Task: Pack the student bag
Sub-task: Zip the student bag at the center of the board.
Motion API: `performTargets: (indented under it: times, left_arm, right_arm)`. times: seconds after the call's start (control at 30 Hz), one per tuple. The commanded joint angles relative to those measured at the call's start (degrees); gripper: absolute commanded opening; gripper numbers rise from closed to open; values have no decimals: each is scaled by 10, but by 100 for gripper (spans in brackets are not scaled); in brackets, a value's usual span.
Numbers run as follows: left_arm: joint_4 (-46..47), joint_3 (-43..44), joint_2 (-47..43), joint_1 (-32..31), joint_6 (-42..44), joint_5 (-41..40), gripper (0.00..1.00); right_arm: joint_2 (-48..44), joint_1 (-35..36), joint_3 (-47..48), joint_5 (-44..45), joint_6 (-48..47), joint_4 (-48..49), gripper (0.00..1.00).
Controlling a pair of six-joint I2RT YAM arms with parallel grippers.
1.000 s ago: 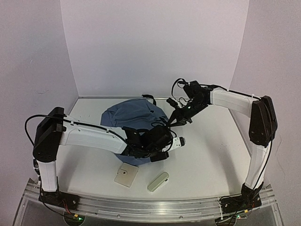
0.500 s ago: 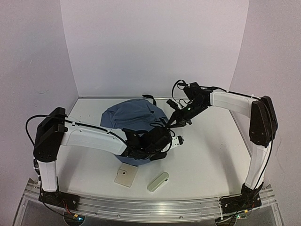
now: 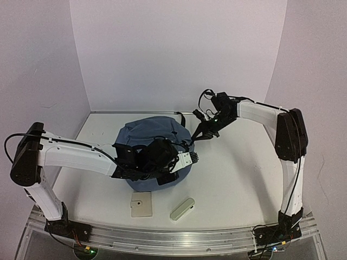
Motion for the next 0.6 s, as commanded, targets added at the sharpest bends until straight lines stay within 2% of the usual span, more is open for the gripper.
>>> performTargets:
  times: [0.0, 0.3, 0.4, 0.47, 0.57]
  left_arm:
    - [-2, -6, -52, -5, -11, 40, 0]
    - [-35, -12, -70, -4, -30, 72, 0]
    - [-16, -10, -62, -4, -52, 21, 1]
    - [-6, 12, -39, -3, -74, -17, 13]
    - [-8, 57, 0, -2, -107, -12, 46]
  right_arm:
    - [38, -15, 62, 41, -15, 18, 0]
    - [89, -15, 90, 47, -21, 18, 0]
    - [67, -9, 70, -2, -7, 19, 0]
    - [44, -1, 53, -29, -1, 21, 0]
    - [13, 12, 28, -53, 7, 25, 0]
